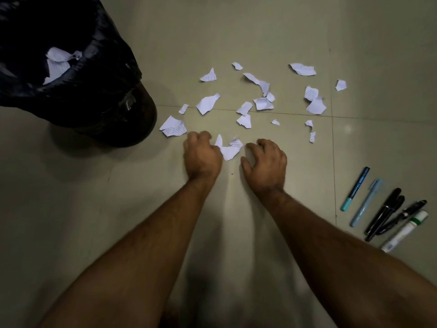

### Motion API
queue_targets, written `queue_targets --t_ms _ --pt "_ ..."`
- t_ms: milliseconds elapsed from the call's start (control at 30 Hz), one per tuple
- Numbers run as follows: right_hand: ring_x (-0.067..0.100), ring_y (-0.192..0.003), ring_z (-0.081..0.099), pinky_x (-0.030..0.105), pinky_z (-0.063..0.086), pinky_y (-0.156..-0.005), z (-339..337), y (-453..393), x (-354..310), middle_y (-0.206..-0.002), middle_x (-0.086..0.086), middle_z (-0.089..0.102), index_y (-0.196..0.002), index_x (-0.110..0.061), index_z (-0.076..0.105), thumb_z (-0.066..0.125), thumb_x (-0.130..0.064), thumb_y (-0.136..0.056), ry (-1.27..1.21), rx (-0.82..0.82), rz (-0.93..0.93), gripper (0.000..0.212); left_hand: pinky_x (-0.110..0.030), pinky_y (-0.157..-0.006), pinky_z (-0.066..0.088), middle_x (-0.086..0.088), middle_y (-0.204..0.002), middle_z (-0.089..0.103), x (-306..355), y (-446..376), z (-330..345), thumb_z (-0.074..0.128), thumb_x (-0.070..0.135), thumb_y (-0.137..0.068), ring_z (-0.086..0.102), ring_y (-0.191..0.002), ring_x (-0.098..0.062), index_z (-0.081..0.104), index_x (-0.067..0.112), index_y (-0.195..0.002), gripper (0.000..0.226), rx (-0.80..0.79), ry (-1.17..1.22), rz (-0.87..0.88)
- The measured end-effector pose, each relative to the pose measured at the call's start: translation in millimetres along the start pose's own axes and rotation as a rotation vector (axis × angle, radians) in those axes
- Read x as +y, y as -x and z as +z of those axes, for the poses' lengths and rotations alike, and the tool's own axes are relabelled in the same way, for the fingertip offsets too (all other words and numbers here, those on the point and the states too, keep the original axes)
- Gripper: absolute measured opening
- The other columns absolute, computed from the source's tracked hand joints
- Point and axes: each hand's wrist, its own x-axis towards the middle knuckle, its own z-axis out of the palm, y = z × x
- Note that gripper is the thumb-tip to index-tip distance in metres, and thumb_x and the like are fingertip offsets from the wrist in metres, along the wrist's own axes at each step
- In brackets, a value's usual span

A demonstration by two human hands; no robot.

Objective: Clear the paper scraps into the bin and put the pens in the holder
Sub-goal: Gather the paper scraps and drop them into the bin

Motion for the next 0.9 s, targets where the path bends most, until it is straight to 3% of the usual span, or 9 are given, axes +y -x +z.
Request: queue_targets --t_ms 100,200,267,333,400,533,633,767,900 --pt "0.031 -0.117 0.055 0.043 0.039 -0.097 -8 -8 15 -0.121 0.009 0.060 -0.118 -0.018 0.064 0.061 -0.043 -0.083 0.016 0.046 0.063 0.043 -0.040 -0.075 0.046 -0.015 -0.108 0.060 -20 -24 -4 0.061 0.014 -0.066 0.058 -0.097 -0.037 0.063 0.012 -0.107 0.042 0.168 -0.239 -0.077" --pt "0.034 -0.123 0.052 0.045 0.039 -0.101 -5 -14 23 -0.128 0.011 0.058 -0.124 -0.015 0.059 0.057 -0.047 -0.085 0.076 0.054 0.084 0.050 -0.041 -0.090 0.043 -0.013 -0.127 0.054 -31 -45 3 0.060 0.032 -0.074 0.052 -0.114 -0.034 0.055 0.014 -0.124 0.054 0.098 -0.278 -0.177" --pt "0.035 -0.131 0.048 0.047 0.038 -0.106 -1 -17 23 -0.137 0.014 0.054 -0.132 -0.014 0.056 0.054 -0.050 -0.088 0.072 0.067 0.096 0.057 -0.042 -0.099 0.039 -0.017 -0.134 0.053 -29 -47 15 0.054 0.045 -0.081 0.049 -0.122 -0.036 0.054 0.011 -0.130 0.059 0.015 -0.244 -0.043" --pt "0.033 -0.139 0.041 0.047 0.033 -0.112 -3 -18 26 -0.148 0.013 0.047 -0.143 -0.015 0.047 0.051 -0.055 -0.092 0.068 0.114 0.109 0.065 -0.042 -0.095 0.044 -0.017 -0.128 0.058 -17 -41 29 0.049 0.047 -0.083 0.054 -0.116 -0.037 0.057 0.010 -0.128 0.058 -0.038 -0.186 0.241" --pt "0.032 -0.146 0.032 0.047 0.025 -0.118 -12 -19 36 -0.156 0.012 0.037 -0.150 -0.016 0.037 0.045 -0.060 -0.094 0.128 0.118 0.124 0.072 -0.040 -0.089 0.046 -0.012 -0.128 0.059 -7 -36 32 0.052 0.043 -0.084 0.058 -0.112 -0.034 0.060 0.015 -0.124 0.049 0.014 -0.156 0.375" --pt "0.037 -0.150 0.017 0.058 0.013 -0.119 -20 -14 61 -0.162 0.017 0.021 -0.156 -0.021 0.022 0.032 -0.076 -0.089 0.301 -0.019 0.296 0.087 -0.046 -0.099 0.040 -0.009 -0.144 0.051 -2 -60 36 0.053 0.051 -0.085 0.051 -0.129 -0.030 0.060 0.025 -0.128 0.050 0.176 -0.219 0.316" --pt "0.038 -0.150 0.013 0.063 0.009 -0.117 -18 -17 62 -0.163 0.017 0.018 -0.155 -0.027 0.023 0.029 -0.078 -0.088 0.324 -0.105 0.314 0.085 -0.053 -0.114 0.025 -0.012 -0.155 0.036 4 -72 52 0.044 0.068 -0.085 0.033 -0.143 -0.033 0.048 0.027 -0.141 0.070 0.005 -0.243 0.248" --pt "0.036 -0.152 0.004 0.063 0.005 -0.118 -24 -20 62 -0.165 0.010 0.010 -0.156 -0.031 0.014 0.023 -0.078 -0.088 0.312 -0.180 0.325 0.083 -0.050 -0.118 0.015 -0.013 -0.158 0.031 24 -50 74 0.041 0.067 -0.086 0.027 -0.147 -0.030 0.046 0.027 -0.144 0.071 -0.143 -0.118 0.485" --pt "0.028 -0.153 0.004 0.059 0.002 -0.120 -29 -17 66 -0.166 0.002 0.011 -0.155 -0.036 0.018 0.028 -0.070 -0.092 0.200 -0.161 0.258 0.073 -0.050 -0.116 0.022 -0.013 -0.155 0.036 15 -70 62 0.040 0.058 -0.092 0.036 -0.142 -0.032 0.049 0.021 -0.141 0.062 0.058 -0.190 0.485"
